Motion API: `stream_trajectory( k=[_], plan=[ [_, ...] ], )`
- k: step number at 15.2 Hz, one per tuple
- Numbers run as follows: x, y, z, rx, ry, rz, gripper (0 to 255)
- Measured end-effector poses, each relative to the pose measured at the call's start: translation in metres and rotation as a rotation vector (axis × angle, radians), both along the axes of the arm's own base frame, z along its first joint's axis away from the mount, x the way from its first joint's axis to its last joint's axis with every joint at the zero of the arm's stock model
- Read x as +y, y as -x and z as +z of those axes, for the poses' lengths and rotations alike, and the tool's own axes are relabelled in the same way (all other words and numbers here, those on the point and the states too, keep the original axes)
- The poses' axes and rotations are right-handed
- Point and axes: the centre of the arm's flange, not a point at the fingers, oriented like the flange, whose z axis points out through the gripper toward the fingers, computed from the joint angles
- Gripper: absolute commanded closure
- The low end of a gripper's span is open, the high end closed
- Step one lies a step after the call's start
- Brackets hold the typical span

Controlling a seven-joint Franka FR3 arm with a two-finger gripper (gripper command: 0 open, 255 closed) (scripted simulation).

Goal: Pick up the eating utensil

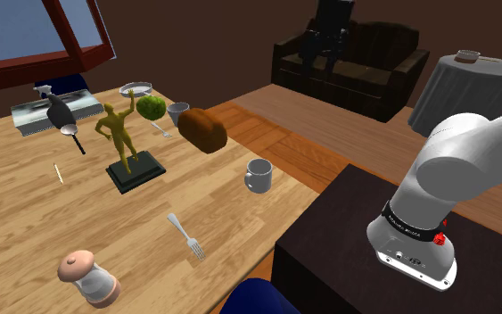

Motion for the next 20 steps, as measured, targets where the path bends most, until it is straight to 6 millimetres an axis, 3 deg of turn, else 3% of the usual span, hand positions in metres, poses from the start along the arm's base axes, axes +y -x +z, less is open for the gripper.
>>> stream_trajectory(
  k=[3,20],
  plan=[
    [0.011,-0.004,-0.011,-0.002,0.003,0.004,0],
    [0.169,-0.067,-0.158,-0.035,0.041,0.059,0]
  ],
)
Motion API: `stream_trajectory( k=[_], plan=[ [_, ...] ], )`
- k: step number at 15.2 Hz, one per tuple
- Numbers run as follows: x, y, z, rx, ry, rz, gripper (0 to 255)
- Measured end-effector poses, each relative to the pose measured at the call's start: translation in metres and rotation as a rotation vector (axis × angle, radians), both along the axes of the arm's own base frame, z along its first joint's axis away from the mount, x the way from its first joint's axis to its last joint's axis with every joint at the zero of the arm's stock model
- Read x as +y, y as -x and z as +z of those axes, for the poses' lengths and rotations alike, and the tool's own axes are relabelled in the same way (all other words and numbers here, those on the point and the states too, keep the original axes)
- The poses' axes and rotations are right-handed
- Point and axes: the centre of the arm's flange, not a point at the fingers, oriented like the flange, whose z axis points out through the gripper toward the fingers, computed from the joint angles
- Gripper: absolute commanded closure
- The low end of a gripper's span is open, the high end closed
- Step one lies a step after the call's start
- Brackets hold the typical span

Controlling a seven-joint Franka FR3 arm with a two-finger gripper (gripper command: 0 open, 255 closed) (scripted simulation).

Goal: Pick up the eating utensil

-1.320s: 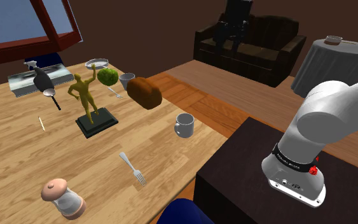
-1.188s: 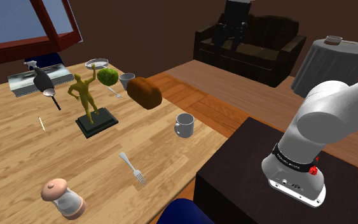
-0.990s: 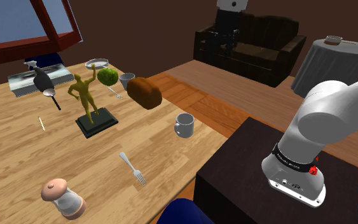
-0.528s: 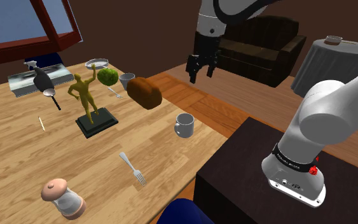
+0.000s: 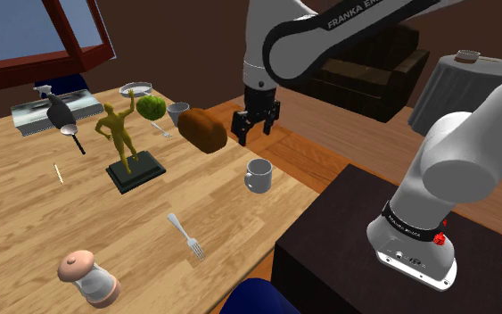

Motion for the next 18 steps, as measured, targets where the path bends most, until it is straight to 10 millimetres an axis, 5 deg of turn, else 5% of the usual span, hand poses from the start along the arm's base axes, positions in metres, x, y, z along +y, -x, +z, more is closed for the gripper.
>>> stream_trajectory(
  k=[18],
  plan=[
    [0.164,-0.055,-0.159,-0.037,0.038,0.059,0]
  ],
)
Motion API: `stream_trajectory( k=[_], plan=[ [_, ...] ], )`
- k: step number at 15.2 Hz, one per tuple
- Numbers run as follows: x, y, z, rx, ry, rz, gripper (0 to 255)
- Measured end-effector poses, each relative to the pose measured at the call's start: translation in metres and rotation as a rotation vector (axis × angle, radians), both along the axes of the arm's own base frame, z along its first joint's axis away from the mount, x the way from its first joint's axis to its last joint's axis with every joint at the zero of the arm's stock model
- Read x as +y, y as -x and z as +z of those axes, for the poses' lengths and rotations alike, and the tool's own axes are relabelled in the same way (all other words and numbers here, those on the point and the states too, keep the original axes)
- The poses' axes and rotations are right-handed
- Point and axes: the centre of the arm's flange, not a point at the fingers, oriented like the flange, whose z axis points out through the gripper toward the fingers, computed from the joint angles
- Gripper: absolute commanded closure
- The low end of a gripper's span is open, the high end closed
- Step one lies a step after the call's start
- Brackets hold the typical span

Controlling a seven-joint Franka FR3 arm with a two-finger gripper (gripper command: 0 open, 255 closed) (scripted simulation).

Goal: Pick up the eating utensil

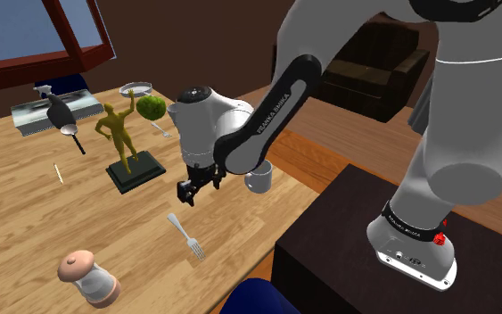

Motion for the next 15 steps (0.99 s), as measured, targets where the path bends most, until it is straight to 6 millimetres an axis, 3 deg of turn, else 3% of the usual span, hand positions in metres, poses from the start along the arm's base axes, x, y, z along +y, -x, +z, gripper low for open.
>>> stream_trajectory(
  k=[9,15],
  plan=[
    [0.081,-0.031,-0.084,-0.019,0.019,0.028,0],
    [0.087,-0.032,-0.117,-0.021,0.021,0.03,0]
  ],
)
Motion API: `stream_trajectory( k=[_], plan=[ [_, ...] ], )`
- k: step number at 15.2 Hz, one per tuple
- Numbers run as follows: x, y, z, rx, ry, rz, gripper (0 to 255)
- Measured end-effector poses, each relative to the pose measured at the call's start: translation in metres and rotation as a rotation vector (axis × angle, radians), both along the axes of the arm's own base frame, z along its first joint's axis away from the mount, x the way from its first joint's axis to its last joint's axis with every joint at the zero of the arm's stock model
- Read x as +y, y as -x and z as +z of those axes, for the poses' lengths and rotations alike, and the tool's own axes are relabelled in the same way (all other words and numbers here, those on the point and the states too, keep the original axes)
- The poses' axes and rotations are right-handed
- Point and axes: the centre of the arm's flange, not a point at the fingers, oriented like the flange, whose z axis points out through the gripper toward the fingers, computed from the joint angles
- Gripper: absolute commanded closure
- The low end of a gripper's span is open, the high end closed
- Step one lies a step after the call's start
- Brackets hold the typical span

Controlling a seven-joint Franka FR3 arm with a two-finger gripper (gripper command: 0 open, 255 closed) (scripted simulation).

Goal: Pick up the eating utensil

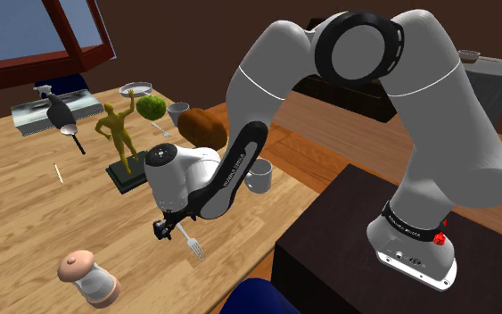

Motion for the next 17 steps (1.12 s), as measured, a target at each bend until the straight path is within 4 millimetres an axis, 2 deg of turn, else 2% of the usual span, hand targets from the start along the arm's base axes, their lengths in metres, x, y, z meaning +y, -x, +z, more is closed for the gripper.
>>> stream_trajectory(
  k=[2,3,13,17],
  plan=[
    [0.001,0.001,-0.008,0.0,0.0,0.0,0],
    [0.0,0.001,-0.011,0.0,0.0,0.0,255],
    [0.001,0.001,-0.013,-0.001,0.0,0.0,255],
    [0.001,0.001,0.003,0.0,0.0,0.0,255]
  ],
)
